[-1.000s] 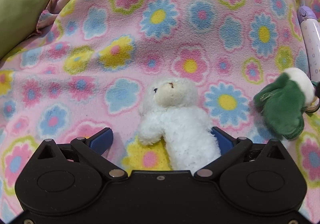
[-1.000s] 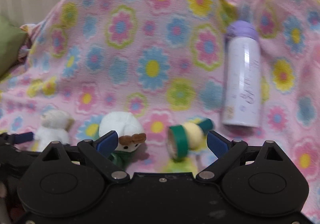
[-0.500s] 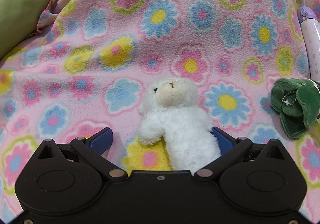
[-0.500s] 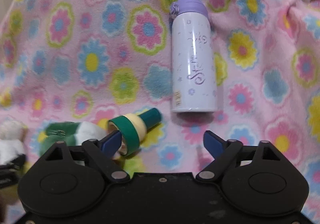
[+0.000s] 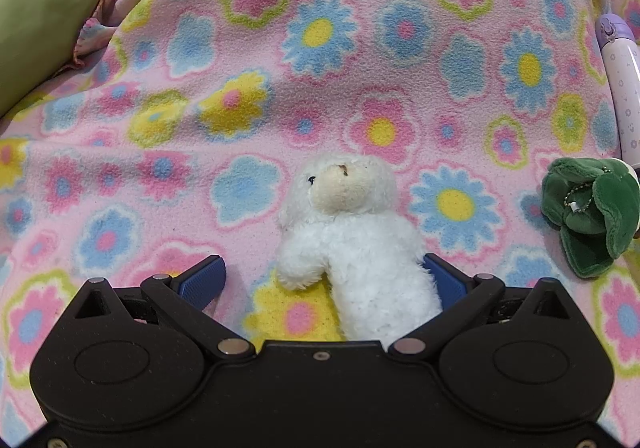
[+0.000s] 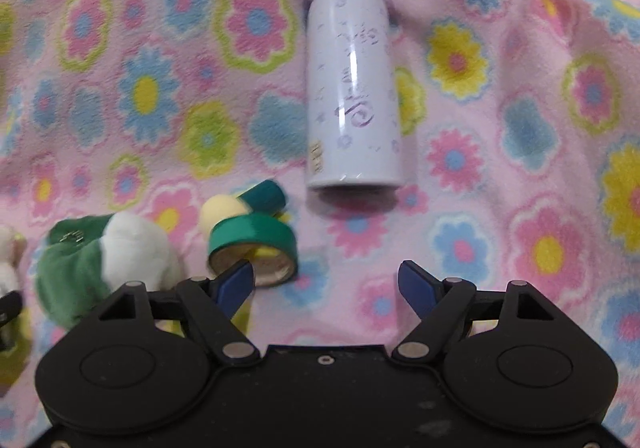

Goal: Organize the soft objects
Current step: 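Position the left tool over the white plush lamb while right tool approaches the green tape roll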

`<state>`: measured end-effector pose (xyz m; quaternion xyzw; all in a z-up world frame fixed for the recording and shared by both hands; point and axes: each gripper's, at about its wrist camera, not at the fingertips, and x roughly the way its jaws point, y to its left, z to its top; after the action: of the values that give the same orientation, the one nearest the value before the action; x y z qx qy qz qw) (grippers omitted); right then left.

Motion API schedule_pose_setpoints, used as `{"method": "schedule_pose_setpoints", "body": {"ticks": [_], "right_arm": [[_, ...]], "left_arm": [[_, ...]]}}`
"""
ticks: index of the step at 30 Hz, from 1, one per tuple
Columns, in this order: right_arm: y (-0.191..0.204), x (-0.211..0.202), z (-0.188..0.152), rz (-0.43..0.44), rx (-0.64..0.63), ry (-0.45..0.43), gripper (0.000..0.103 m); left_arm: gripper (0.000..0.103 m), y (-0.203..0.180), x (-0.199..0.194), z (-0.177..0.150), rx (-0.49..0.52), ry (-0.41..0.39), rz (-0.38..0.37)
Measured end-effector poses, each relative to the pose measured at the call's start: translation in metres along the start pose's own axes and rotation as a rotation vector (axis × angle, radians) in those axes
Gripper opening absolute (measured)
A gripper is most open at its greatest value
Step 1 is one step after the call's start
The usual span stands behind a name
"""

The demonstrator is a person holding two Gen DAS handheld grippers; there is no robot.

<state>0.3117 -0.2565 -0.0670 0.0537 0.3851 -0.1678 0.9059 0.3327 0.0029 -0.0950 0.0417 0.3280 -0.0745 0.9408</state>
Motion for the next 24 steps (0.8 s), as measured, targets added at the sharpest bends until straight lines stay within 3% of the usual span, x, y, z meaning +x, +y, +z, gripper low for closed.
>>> {"method": "schedule_pose_setpoints", "body": {"ticks": [4,11,16,24], "right_arm": [[0.01,-0.013,-0.015,0.032,-0.091,0.005,0.08],[0.001,-0.031,0.018,0.052,0.043,-0.113,0.084],[0.004,-0.005,0.039,0.023,0.066,-0.055,0.084],[-0.008,-0.022,0.011,0.066,0.064,-0.032,0.09]], "left_arm": [[0.101,0.0,0.0,0.0,0.0,0.0,0.0],[0.101,0.0,0.0,0.0,-0.001,0.0,0.001],[0.101,0.0,0.0,0.0,-0.002,0.001,0.001],[0.101,0.0,0.0,0.0,-0.011,0.006,0.0]]}}
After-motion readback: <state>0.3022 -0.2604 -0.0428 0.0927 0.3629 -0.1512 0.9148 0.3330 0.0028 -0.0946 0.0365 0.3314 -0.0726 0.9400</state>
